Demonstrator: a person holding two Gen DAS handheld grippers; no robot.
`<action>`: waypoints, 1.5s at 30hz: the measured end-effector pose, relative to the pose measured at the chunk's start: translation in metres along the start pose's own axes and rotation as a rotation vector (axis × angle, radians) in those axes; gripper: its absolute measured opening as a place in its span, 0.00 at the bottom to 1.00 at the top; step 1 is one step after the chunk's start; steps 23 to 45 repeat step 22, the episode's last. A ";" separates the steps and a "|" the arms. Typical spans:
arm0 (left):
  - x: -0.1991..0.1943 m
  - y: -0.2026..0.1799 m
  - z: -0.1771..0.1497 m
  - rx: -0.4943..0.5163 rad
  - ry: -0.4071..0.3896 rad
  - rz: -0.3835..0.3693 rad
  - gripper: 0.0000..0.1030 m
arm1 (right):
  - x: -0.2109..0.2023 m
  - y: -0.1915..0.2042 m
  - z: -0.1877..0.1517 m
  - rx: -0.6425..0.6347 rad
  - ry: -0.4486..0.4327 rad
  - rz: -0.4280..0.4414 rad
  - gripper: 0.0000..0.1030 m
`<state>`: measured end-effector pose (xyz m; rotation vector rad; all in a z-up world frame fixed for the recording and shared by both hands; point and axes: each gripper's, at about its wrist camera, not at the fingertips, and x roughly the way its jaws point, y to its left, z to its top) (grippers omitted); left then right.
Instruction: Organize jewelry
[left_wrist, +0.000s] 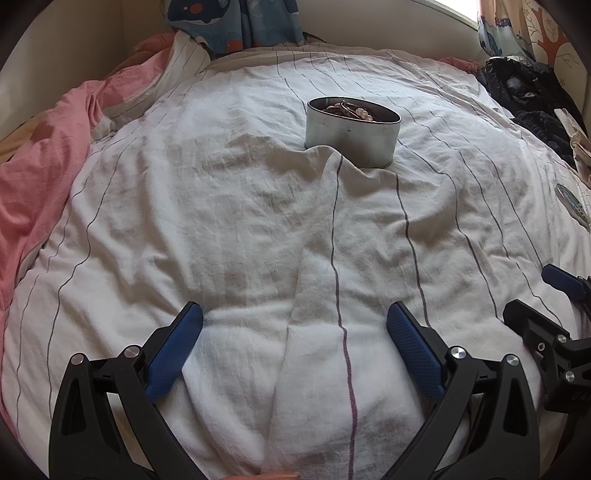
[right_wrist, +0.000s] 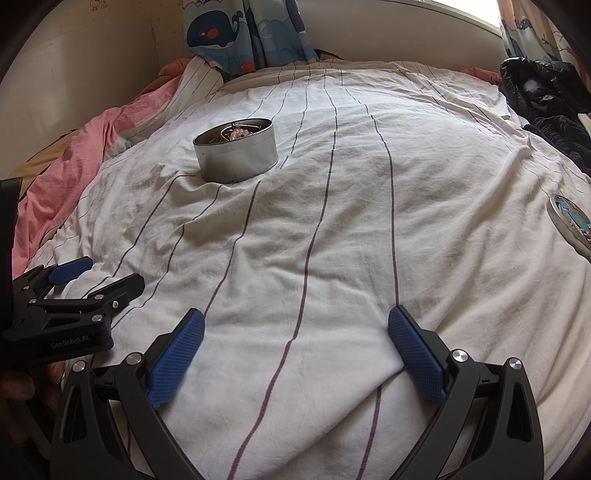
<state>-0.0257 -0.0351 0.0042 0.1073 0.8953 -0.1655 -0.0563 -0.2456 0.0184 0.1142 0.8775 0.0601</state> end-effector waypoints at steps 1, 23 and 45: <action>0.000 0.000 0.000 0.000 0.001 -0.001 0.93 | 0.000 0.000 0.000 0.000 0.000 0.000 0.93; -0.002 0.001 -0.002 -0.002 -0.012 -0.004 0.93 | 0.000 0.000 0.000 -0.001 -0.001 -0.003 0.93; -0.002 0.001 -0.002 -0.002 -0.012 -0.004 0.93 | 0.000 0.000 0.000 -0.001 -0.001 -0.003 0.93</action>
